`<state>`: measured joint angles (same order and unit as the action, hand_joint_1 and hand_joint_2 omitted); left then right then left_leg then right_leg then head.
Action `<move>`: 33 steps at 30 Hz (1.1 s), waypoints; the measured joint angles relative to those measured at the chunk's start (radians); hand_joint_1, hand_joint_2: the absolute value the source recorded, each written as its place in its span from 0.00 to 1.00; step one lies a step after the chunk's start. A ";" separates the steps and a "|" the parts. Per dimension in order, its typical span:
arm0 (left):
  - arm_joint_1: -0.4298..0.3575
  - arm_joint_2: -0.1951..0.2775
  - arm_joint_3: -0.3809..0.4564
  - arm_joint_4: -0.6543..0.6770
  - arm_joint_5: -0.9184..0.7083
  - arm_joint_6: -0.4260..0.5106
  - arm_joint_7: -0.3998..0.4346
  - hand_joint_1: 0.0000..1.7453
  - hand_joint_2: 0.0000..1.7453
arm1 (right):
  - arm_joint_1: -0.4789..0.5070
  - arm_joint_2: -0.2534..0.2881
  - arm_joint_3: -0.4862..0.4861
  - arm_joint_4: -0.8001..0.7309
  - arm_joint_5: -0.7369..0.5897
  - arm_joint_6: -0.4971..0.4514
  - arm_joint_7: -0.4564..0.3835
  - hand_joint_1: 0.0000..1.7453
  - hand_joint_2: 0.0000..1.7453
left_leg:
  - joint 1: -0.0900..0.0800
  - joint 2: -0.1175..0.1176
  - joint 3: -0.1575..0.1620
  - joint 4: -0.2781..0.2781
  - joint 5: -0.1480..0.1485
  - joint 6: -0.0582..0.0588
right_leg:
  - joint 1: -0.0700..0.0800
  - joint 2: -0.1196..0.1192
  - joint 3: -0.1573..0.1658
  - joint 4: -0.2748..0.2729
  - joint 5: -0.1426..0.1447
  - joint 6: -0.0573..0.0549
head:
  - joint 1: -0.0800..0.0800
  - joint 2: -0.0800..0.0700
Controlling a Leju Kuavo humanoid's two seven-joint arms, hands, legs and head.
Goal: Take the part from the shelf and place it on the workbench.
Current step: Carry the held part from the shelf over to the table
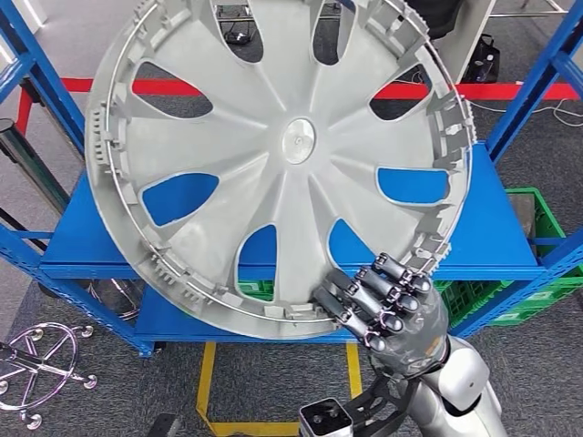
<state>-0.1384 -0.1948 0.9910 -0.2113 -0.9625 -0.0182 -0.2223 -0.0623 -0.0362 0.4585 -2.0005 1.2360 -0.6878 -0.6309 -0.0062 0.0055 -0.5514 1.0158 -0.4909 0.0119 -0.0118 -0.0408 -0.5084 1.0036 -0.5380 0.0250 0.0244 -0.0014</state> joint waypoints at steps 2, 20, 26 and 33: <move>0.000 0.000 -0.001 0.000 0.000 0.000 0.001 0.00 0.00 | 0.000 0.000 0.000 0.000 0.000 0.000 0.004 1.00 1.00 | 0.000 0.000 0.000 0.000 0.000 0.000 | 0.000 0.000 0.000 0.000 0.000 0.000 | 0.000 0.000; 0.002 0.002 -0.008 0.000 0.010 -0.002 0.013 0.00 0.00 | -0.001 0.000 0.000 0.000 -0.003 0.000 0.022 1.00 1.00 | -0.003 0.000 0.003 -0.007 0.001 0.019 | -0.006 -0.002 0.002 -0.010 0.004 0.012 | -0.001 0.000; 0.000 0.000 -0.008 0.000 0.011 -0.003 0.014 0.00 0.00 | -0.001 0.000 0.001 0.000 -0.004 0.000 0.022 1.00 1.00 | 0.007 -0.007 0.024 -0.042 0.014 0.033 | -0.006 0.037 -0.159 0.260 -0.091 0.019 | 0.008 0.000; -0.001 0.000 -0.008 0.000 0.018 -0.008 0.016 0.00 0.00 | -0.001 0.000 0.001 0.002 -0.006 0.000 0.021 1.00 1.00 | 0.010 -0.026 0.018 0.004 -0.017 -0.003 | -0.013 0.049 -0.113 0.048 0.075 0.018 | 0.010 0.000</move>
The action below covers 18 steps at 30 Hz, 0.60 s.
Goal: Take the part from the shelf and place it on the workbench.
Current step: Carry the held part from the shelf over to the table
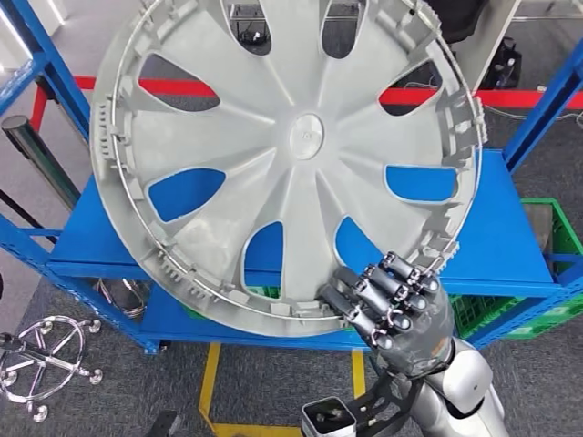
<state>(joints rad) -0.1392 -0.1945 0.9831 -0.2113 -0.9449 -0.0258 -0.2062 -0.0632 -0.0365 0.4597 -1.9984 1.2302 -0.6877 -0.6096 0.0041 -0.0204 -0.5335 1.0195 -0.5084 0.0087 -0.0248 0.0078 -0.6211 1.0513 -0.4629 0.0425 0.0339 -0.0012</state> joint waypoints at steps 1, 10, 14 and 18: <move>0.000 0.000 0.000 0.000 0.001 -0.001 0.001 0.00 0.00 | 0.000 0.000 0.000 0.000 -0.001 0.000 0.000 1.00 1.00 | -0.001 0.000 -0.008 0.006 0.001 -0.004 | 0.001 0.002 -0.002 -0.001 0.001 -0.005 | -0.001 0.000; 0.004 0.002 0.000 0.000 0.002 -0.002 0.006 0.00 0.00 | 0.004 0.000 0.000 0.002 -0.006 0.000 0.002 1.00 1.00 | 0.003 0.007 -0.111 0.270 -0.132 -0.025 | 0.003 -0.017 -0.025 -0.001 0.015 -0.043 | -0.011 0.000; -0.001 0.003 0.000 0.000 0.002 0.002 0.007 0.00 0.00 | 0.006 0.000 -0.001 0.002 -0.010 0.000 0.001 1.00 1.00 | -0.007 0.010 0.022 0.028 -0.038 0.001 | 0.008 -0.018 -0.038 -0.001 0.036 -0.034 | -0.010 0.000; 0.000 0.004 0.000 0.000 0.002 0.006 0.008 0.00 0.00 | 0.008 0.000 -0.001 0.002 -0.015 0.000 -0.006 1.00 1.00 | -0.014 0.012 0.023 -0.013 -0.010 0.012 | 0.005 -0.020 -0.045 -0.013 0.060 -0.009 | -0.010 0.000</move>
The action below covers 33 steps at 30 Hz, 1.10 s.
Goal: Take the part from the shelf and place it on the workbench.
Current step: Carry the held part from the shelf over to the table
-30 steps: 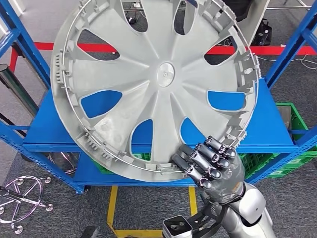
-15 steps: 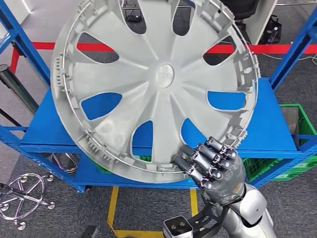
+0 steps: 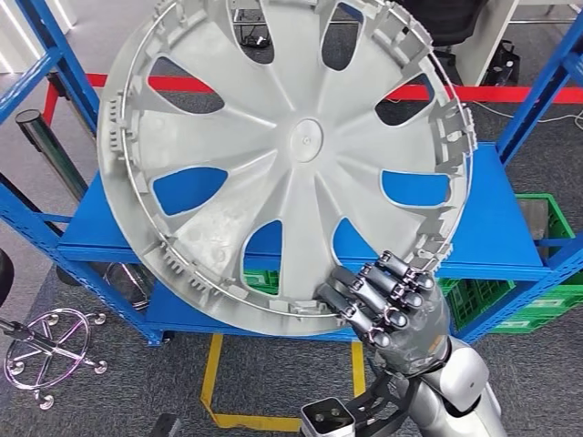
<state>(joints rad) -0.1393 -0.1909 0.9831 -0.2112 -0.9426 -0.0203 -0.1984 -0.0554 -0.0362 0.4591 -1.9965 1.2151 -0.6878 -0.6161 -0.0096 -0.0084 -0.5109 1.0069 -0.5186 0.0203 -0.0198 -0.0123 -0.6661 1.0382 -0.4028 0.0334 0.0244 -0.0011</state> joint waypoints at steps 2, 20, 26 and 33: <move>-0.001 0.000 0.000 0.000 0.000 0.002 0.001 0.00 0.00 | 0.000 0.000 0.000 0.000 -0.001 0.000 -0.004 1.00 1.00 | 0.005 0.003 -0.014 -0.014 0.026 0.011 | 0.002 0.006 -0.019 0.028 -0.042 0.007 | 0.003 0.000; 0.000 -0.001 -0.017 0.000 -0.019 0.019 -0.005 0.00 0.00 | 0.105 0.006 -0.053 0.017 -0.031 0.000 0.023 1.00 1.00 | 0.011 0.003 -0.186 0.209 -0.050 -0.040 | 0.000 0.000 0.135 -0.033 -0.112 -0.035 | -0.001 0.000; -0.002 -0.001 -0.029 0.000 -0.021 0.019 -0.007 0.00 0.00 | 0.160 0.011 -0.086 0.027 -0.035 0.000 0.041 1.00 1.00 | 0.016 0.002 -0.042 0.105 0.007 -0.036 | 0.002 -0.003 0.067 -0.017 -0.068 -0.024 | -0.001 0.000; -0.002 -0.005 -0.046 0.001 -0.033 0.017 -0.016 0.00 0.00 | 0.254 0.026 -0.139 0.040 -0.030 0.000 0.052 1.00 1.00 | 0.011 0.005 -0.010 -0.024 0.025 0.008 | 0.000 0.003 0.023 0.034 -0.105 0.013 | 0.003 0.000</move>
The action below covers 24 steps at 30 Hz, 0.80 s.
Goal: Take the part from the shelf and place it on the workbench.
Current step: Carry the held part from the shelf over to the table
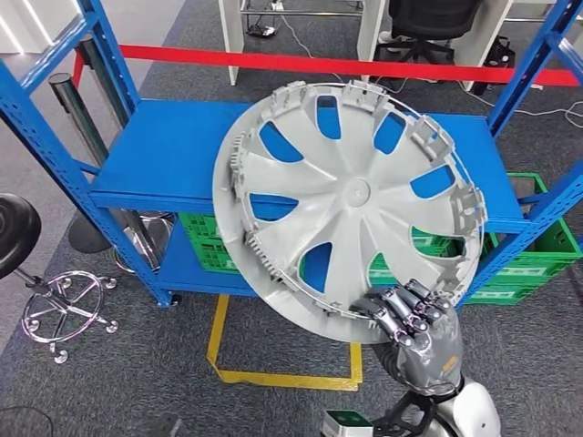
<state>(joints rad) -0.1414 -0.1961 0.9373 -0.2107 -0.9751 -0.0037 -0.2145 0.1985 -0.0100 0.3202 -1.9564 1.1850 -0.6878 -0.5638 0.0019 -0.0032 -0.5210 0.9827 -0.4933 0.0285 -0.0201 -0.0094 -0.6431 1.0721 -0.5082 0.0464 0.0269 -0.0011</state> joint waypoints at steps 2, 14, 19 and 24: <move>-0.001 -0.002 -0.005 0.000 -0.003 -0.001 -0.003 0.00 0.00 | 0.016 0.002 -0.014 0.003 -0.002 0.000 -0.004 1.00 1.00 | -0.004 0.002 -0.025 0.002 0.019 0.008 | 0.000 0.005 -0.036 0.119 -0.095 0.001 | 0.002 0.000; 0.000 -0.002 -0.017 0.000 -0.013 -0.003 -0.008 0.00 0.00 | 0.042 0.013 -0.037 0.012 0.002 0.000 0.007 1.00 1.00 | -0.015 0.000 -0.130 0.036 0.089 -0.026 | 0.007 0.005 0.186 -0.106 -0.042 -0.029 | 0.001 0.000; -0.001 -0.002 -0.054 0.000 -0.079 -0.014 0.003 0.00 0.00 | 0.056 0.018 -0.038 0.011 -0.008 0.000 0.006 1.00 1.00 | -0.001 0.000 -0.179 0.295 -0.094 -0.051 | 0.004 -0.003 0.120 -0.087 0.003 -0.048 | -0.004 0.000; -0.009 -0.004 -0.139 0.000 -0.175 -0.012 0.016 0.00 0.00 | 0.081 0.040 -0.038 0.005 -0.042 0.000 -0.027 1.00 1.00 | 0.000 -0.001 -0.007 0.096 -0.024 -0.040 | 0.005 -0.003 0.048 -0.054 0.035 -0.036 | -0.004 0.000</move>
<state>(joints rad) -0.1505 -0.2006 0.7984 -0.2106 -1.1506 -0.0157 -0.1980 0.2791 0.0300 0.2819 -1.9514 1.1428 -0.6882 -0.5909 0.0016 -0.0044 -0.5277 1.0791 -0.5170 -0.0115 -0.0147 -0.0127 -0.5953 1.0181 -0.4737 0.0105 0.0233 -0.0011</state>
